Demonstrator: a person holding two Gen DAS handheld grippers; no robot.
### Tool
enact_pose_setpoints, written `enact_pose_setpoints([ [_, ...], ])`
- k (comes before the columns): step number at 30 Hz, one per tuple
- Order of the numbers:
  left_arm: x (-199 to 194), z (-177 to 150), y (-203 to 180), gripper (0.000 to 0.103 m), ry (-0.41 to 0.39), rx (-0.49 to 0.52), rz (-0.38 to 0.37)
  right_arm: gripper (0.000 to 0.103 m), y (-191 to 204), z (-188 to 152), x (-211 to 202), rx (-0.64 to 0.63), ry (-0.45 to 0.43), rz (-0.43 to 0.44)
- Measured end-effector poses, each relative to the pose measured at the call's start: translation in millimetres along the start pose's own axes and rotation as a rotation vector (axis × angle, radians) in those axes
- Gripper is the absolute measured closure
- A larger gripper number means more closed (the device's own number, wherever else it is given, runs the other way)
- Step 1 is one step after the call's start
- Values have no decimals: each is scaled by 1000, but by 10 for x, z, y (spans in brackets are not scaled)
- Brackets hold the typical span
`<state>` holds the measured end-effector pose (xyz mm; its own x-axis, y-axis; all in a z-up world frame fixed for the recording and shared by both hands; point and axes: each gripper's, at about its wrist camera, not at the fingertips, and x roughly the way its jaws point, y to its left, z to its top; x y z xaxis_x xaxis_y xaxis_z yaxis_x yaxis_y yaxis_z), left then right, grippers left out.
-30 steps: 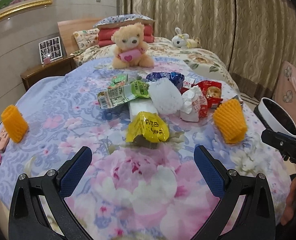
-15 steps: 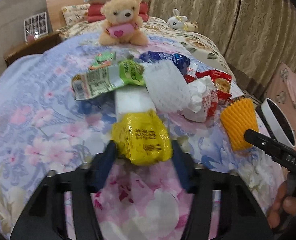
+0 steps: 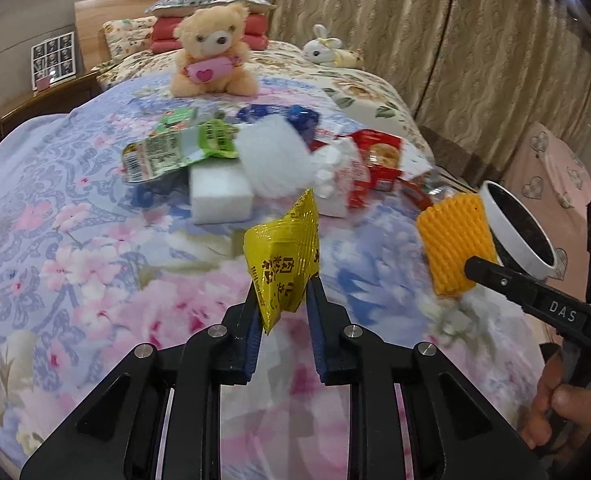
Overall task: Collect trash
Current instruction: 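Carry the yellow bag with the left tool while the right tool carries the orange net to the bin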
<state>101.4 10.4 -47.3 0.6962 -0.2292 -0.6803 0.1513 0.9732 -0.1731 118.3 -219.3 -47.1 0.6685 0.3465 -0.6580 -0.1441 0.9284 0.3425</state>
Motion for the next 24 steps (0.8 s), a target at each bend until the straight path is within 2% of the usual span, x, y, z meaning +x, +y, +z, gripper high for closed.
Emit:
enact_pose_setpoints([
  [14, -136, 21, -670, 83, -7, 111, -125, 79, -389, -116, -605, 70, -74, -48],
  [24, 10, 151, -1399, 83, 7, 217, -231, 79, -886, 54, -1026, 114, -144, -117],
])
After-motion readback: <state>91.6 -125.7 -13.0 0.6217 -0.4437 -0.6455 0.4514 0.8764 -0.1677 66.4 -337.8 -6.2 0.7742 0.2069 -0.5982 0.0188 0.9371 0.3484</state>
